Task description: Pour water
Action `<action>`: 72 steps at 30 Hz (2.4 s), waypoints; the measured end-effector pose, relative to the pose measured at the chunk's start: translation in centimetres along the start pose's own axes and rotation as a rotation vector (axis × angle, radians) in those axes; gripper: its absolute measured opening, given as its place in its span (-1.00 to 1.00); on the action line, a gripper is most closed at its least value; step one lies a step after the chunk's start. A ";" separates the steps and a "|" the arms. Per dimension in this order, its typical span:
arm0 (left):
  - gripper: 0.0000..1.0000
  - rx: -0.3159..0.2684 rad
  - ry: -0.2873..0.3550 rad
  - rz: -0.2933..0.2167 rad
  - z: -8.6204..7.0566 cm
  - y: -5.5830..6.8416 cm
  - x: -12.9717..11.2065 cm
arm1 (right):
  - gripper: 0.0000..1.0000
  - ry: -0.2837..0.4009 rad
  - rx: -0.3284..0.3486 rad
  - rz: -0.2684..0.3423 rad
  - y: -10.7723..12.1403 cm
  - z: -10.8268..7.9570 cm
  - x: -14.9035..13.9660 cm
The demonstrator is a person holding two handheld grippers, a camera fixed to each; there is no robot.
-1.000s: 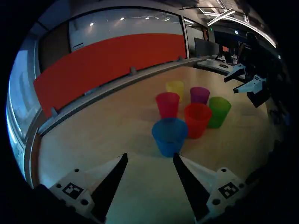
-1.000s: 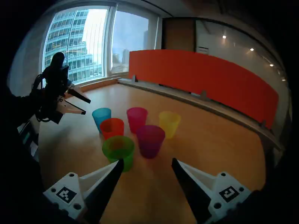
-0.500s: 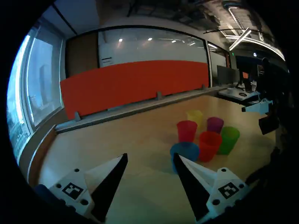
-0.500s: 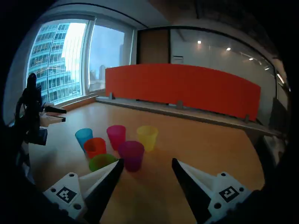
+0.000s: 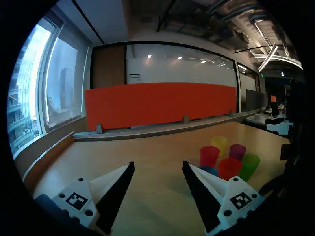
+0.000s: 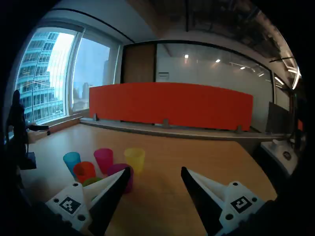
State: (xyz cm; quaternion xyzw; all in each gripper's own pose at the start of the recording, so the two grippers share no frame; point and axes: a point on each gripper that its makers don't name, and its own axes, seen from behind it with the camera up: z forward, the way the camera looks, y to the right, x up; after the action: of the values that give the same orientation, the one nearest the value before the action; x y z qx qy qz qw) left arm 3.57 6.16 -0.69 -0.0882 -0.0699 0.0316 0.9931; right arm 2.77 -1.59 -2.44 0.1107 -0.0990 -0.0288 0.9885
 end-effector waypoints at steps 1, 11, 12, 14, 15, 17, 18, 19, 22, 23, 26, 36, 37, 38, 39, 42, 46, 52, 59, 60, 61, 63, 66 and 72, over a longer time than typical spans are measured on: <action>0.80 0.009 0.006 -0.006 0.0 -0.1 0.1 | 0.99 0.007 -0.015 0.002 0.2 0.0 0.1; 0.80 0.089 0.043 -0.048 0.0 -1.0 0.2 | 0.99 0.094 -0.163 0.082 2.8 0.4 1.4; 0.80 0.094 0.048 -0.053 0.0 -1.0 0.3 | 0.99 0.103 -0.172 0.093 3.0 0.4 1.5; 0.80 0.103 0.056 -0.061 0.0 -1.0 0.4 | 0.99 0.117 -0.186 0.110 3.4 0.4 1.7; 0.80 0.107 0.061 -0.061 0.0 -1.0 0.6 | 0.98 0.123 -0.193 0.119 3.5 0.4 1.8; 0.80 0.115 0.070 -0.060 0.0 -1.1 0.8 | 0.98 0.133 -0.202 0.133 3.6 0.4 2.0; 0.80 0.121 0.075 -0.057 0.1 -1.2 0.9 | 0.98 0.136 -0.205 0.140 3.6 0.4 2.0; 0.80 0.128 0.079 -0.053 0.1 -1.3 1.0 | 0.98 0.139 -0.207 0.145 3.6 0.4 2.0; 0.80 0.152 0.092 -0.042 0.2 -1.7 1.3 | 0.99 0.142 -0.213 0.153 3.4 0.5 1.9; 0.80 0.161 0.095 -0.039 0.2 -1.8 1.4 | 0.98 0.143 -0.215 0.154 3.3 0.5 1.9; 0.80 0.182 0.108 -0.024 0.3 -2.1 1.5 | 0.98 0.148 -0.226 0.147 3.1 0.7 2.0; 0.80 0.213 0.133 -0.011 0.8 -2.7 1.0 | 0.98 0.146 -0.239 0.093 2.2 1.3 2.7; 0.80 0.213 0.134 -0.013 0.8 -2.8 0.8 | 0.98 0.148 -0.245 0.091 2.3 1.3 2.8; 0.80 0.212 0.134 -0.016 0.9 -3.0 0.7 | 0.98 0.151 -0.250 0.089 2.4 1.3 2.9; 0.80 0.212 0.134 -0.018 0.9 -3.1 0.5 | 0.98 0.153 -0.256 0.087 2.5 1.3 3.0; 0.80 0.211 0.135 -0.024 0.9 -3.6 -0.1 | 0.98 0.156 -0.270 0.084 2.8 1.3 3.2; 0.80 0.211 0.132 -0.029 1.0 -4.2 -1.0 | 0.98 0.158 -0.284 0.089 3.1 1.3 3.2; 0.80 0.215 0.137 -0.028 0.9 -5.1 -1.7 | 0.98 0.158 -0.294 0.110 3.2 1.5 3.1; 0.80 0.219 0.142 -0.025 0.6 -5.8 -2.3 | 0.98 0.155 -0.304 0.105 3.0 1.7 3.1; 0.80 0.218 0.140 -0.027 0.6 -5.8 -2.5 | 0.98 0.155 -0.303 0.105 3.0 1.7 3.2; 0.80 0.217 0.138 -0.030 0.6 -5.9 -2.7 | 0.98 0.155 -0.302 0.105 2.9 1.8 3.2; 0.80 0.215 0.134 -0.035 0.5 -6.0 -3.0 | 0.98 0.156 -0.300 0.107 2.7 1.9 3.3; 0.80 0.215 0.134 -0.038 0.5 -6.2 -3.2 | 0.98 0.159 -0.295 0.116 2.6 1.9 3.4; 0.80 0.221 0.134 -0.037 0.3 -6.8 -3.8 | 0.98 0.159 -0.293 0.132 2.6 2.1 3.3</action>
State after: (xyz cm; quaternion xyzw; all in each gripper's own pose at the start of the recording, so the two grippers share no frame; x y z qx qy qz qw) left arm 0.14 -0.74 0.34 0.0210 -0.0009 0.0149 0.9997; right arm 5.67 0.22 0.75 -0.0394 -0.0224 0.0310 0.9985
